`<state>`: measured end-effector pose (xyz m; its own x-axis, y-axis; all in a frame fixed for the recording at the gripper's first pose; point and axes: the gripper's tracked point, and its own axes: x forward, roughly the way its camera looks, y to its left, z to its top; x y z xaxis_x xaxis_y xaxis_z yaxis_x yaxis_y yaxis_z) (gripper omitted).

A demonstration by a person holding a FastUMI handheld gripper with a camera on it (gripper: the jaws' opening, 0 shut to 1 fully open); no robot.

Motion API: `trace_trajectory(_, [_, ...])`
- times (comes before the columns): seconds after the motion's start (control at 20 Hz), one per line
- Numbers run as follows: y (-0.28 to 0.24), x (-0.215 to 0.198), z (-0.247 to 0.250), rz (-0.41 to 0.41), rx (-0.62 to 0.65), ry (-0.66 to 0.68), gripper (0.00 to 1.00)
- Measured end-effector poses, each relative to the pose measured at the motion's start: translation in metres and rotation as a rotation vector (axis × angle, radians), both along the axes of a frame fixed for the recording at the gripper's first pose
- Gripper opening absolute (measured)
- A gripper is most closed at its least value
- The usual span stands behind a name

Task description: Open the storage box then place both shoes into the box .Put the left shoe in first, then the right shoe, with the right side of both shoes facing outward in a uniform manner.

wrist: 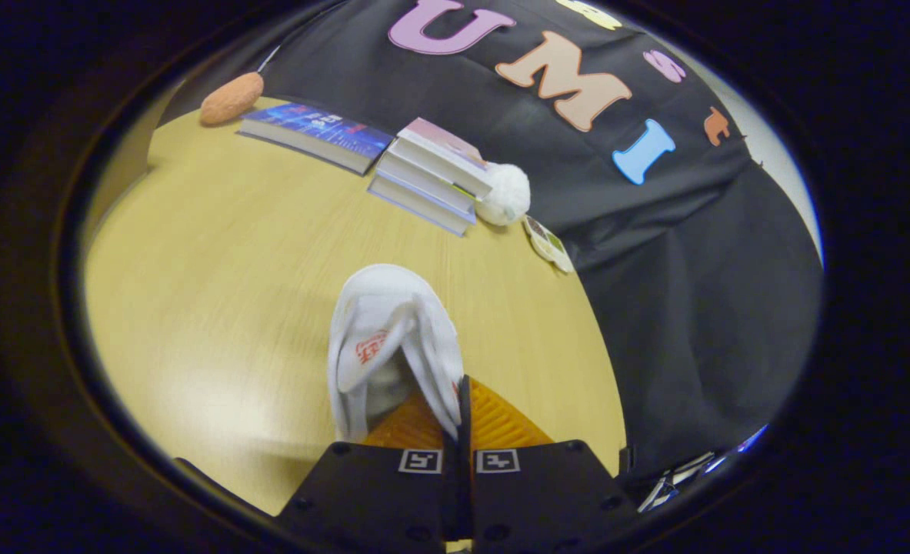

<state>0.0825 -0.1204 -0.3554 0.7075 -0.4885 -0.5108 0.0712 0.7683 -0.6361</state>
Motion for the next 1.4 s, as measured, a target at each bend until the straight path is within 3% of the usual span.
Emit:
trace_trajectory(0.2, [0.02, -0.015, 0.05, -0.08, -0.112, -0.067, 0.02])
trace_trajectory(0.4, [0.07, -0.024, 0.131, -0.121, -0.146, -0.184, 0.02])
trace_trajectory(0.55, [0.132, -0.018, 0.194, -0.098, -0.127, -0.291, 0.02])
trace_trajectory(0.8, [0.248, 0.004, 0.254, -0.012, 0.014, -0.428, 0.02])
trace_trajectory(1.05, [0.371, 0.007, 0.246, 0.078, 0.26, -0.393, 0.03])
trace_trajectory(1.2, [0.417, 0.003, 0.206, 0.098, 0.409, -0.297, 0.03])
trace_trajectory(1.4, [0.45, -0.006, 0.138, 0.076, 0.478, -0.134, 0.05])
